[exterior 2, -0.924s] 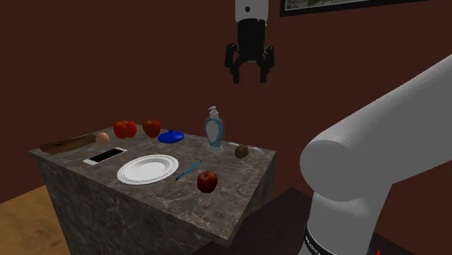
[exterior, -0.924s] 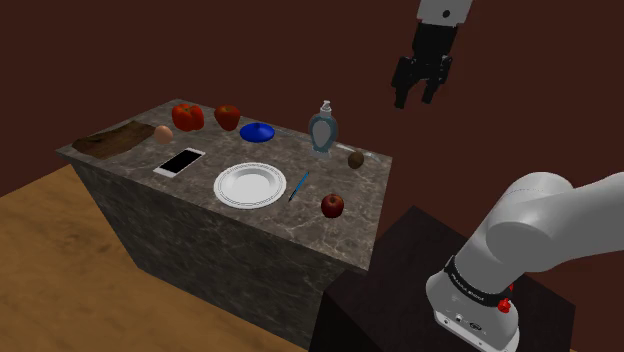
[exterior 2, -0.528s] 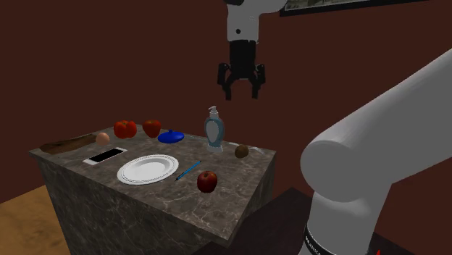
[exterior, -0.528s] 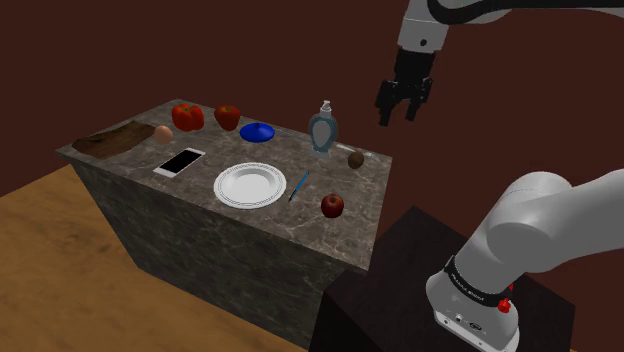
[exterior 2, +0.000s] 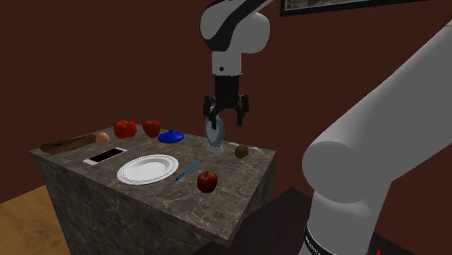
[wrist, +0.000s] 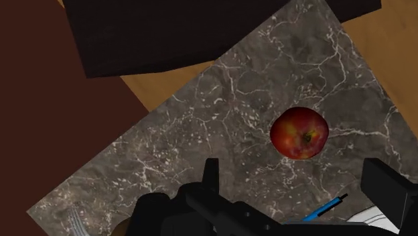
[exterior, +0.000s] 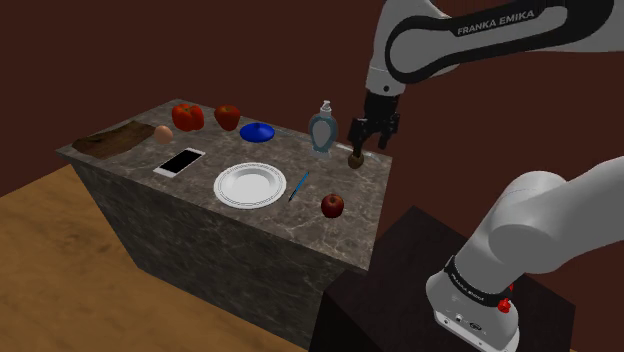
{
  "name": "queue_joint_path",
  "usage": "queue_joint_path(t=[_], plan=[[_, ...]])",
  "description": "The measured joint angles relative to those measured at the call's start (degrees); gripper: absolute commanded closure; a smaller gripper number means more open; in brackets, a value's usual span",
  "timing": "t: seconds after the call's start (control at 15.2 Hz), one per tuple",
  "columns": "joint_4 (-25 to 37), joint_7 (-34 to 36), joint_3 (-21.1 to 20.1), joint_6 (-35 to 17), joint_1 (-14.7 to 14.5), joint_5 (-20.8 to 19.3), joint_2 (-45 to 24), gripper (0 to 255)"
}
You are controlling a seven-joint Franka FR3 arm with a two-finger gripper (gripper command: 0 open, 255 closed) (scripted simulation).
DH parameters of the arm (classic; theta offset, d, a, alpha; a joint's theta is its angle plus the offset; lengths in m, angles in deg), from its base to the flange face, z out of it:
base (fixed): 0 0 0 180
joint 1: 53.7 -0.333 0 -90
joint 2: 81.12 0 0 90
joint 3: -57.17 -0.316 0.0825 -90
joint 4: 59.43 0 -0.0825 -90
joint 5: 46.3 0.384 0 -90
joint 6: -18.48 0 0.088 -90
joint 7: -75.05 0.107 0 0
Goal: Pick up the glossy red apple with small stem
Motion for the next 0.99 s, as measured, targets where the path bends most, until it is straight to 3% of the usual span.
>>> queue_joint_path(t=[0.46,0.99], plan=[[-3.25,0.84,-1.69,-15.16,-1.97,1.73,-11.92,0],[-1.44,1.25,-3.22,-29.32,-3.65,3.15,-27.76,0]])
